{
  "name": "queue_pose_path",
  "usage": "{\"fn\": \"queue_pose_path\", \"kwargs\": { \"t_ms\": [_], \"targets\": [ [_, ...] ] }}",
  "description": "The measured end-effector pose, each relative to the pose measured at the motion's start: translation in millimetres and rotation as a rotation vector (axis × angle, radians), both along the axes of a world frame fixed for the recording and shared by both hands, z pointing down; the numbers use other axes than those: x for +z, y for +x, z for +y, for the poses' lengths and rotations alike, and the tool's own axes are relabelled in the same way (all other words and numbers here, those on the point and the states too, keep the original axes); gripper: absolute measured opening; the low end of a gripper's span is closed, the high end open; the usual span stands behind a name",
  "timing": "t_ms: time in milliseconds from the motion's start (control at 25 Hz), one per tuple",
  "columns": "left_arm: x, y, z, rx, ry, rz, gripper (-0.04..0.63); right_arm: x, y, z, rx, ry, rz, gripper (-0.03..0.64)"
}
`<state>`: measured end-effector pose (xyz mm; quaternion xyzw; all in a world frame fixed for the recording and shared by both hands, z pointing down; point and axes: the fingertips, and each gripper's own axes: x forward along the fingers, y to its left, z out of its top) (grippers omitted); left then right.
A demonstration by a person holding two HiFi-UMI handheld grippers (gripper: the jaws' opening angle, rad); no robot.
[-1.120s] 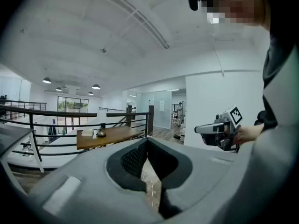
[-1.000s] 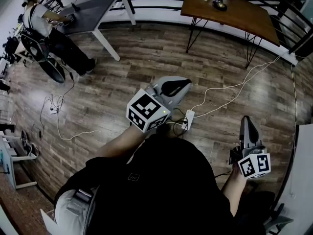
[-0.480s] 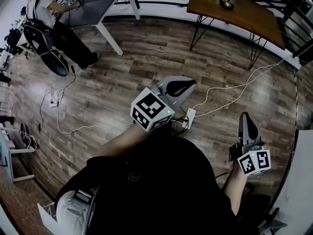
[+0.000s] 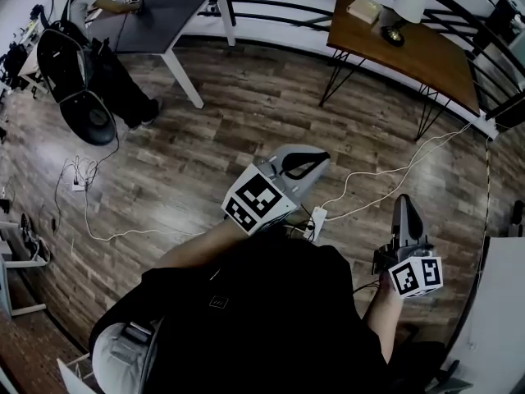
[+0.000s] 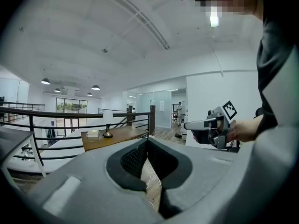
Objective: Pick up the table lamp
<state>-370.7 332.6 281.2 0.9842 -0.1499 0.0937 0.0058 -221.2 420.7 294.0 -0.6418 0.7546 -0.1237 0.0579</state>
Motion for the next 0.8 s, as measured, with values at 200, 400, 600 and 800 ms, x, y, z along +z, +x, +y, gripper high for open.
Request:
{"fn": "queue_pose_path", "kwargs": {
  "t_ms": [200, 400, 600, 800],
  "targets": [
    [4.0, 1.3, -24.7, 0.031, -0.019, 0.004, 0.008, 13.0, -7.9, -19.3, 0.024, -0.036, -0.036, 0.009],
    [11.2, 24.2, -39.7, 0.052, -0.044, 0.007, 0.008, 22.8, 7.5, -31.2, 0.039, -0.058, -0.048, 0.009],
    [20.0, 82.2, -54.5, 0.049, -0.042, 0.001, 0.008, 41.2, 64.7, -39.6, 0.043, -0.066, -0.076, 0.009],
    [15.8, 165.0, -81.4, 0.015, -0.020, -0.012, 0.008, 41.7, 152.7, -64.6, 0.042, -0.024, -0.053, 0.009]
  ]
}}
